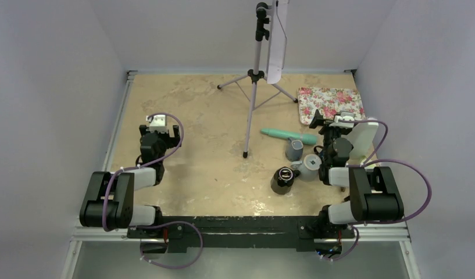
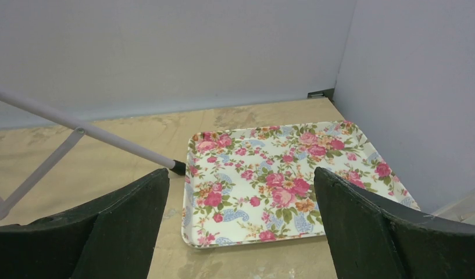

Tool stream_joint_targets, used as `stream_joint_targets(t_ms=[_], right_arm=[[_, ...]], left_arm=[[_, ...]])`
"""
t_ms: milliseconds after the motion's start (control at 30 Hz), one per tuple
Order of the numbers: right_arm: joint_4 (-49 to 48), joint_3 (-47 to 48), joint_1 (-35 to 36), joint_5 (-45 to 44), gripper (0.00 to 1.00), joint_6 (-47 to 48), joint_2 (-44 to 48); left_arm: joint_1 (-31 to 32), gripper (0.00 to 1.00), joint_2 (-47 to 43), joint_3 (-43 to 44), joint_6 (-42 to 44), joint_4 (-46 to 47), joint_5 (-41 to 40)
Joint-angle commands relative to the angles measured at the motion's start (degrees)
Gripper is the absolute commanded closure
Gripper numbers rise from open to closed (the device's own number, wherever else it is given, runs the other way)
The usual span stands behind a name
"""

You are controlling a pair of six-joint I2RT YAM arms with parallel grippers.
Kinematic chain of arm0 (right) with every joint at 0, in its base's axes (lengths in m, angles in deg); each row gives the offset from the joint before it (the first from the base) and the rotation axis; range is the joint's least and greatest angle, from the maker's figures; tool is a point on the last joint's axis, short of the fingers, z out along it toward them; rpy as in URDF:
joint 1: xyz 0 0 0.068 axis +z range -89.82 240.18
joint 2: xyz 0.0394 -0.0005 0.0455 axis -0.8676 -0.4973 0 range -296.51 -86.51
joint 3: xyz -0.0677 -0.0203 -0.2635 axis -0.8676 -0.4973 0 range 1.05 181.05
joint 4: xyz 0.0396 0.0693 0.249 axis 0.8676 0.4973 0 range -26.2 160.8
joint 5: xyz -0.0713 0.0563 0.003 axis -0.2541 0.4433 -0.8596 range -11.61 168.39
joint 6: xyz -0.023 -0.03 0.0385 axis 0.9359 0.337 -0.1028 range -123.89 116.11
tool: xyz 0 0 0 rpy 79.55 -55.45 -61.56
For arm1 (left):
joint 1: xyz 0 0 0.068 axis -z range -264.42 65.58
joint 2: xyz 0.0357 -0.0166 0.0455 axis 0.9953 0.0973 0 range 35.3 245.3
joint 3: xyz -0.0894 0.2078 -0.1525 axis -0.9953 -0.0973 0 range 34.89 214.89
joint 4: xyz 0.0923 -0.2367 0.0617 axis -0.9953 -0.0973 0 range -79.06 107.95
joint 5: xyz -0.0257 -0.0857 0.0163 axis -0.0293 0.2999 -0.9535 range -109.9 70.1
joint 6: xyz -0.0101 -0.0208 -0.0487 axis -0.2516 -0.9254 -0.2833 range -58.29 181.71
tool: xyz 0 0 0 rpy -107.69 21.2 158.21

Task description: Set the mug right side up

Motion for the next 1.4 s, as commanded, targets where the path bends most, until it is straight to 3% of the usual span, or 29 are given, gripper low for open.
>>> stream_joint_targets(t_ms=[0, 267, 367, 467, 533, 633, 733, 800, 1100, 1367], right_arm=[[-3.9, 1.3, -0.2, 1.0, 0.02, 1.3, 1.3], [16.7, 7.8, -0.2, 11.3, 0.04, 3.9, 14.4], [30.9, 13.8, -0.2, 23.8, 0.05, 4.9, 19.5], [49.1, 24.0, 2.8, 33.3, 0.02, 8.8, 20.0], [62.0, 32.5, 8.2, 29.0, 0.01, 12.1, 17.5], [82.7, 46.9, 16.2, 22.5, 0.03, 17.3, 8.7], [102.6, 60.6, 19.0, 17.4, 0.19, 20.1, -0.9], [110.3, 63.9, 19.8, 15.2, 0.27, 21.1, -4.4], [112.7, 60.1, 20.6, 6.8, 0.26, 19.1, -6.7], [115.4, 62.5, 20.6, -1.3, 0.29, 13.5, -18.0]], left_arm=[[-0.4, 0.0, -0.4, 1.6, 0.9, 4.2, 1.2], [-0.4, 0.0, -2.6, 2.2, 1.4, 2.1, 3.3], [-0.3, 0.0, -10.0, 10.3, 4.8, -17.3, 10.3], [-0.3, 0.0, -13.4, 24.2, 7.5, -46.4, 17.6], [-0.3, 0.0, -13.3, 35.2, 8.9, -64.4, 22.4], [-0.3, 0.0, -14.1, 43.7, 10.0, -82.2, 32.2], [-0.1, 0.03, -17.4, 46.5, 9.5, -91.7, 35.1], [-0.1, 0.05, -20.6, 46.3, 9.3, -94.8, 34.3], [0.5, 0.1, -32.9, 39.4, 6.9, -94.3, 35.5], [0.5, 0.12, -32.6, 38.0, 7.9, -90.5, 37.5]])
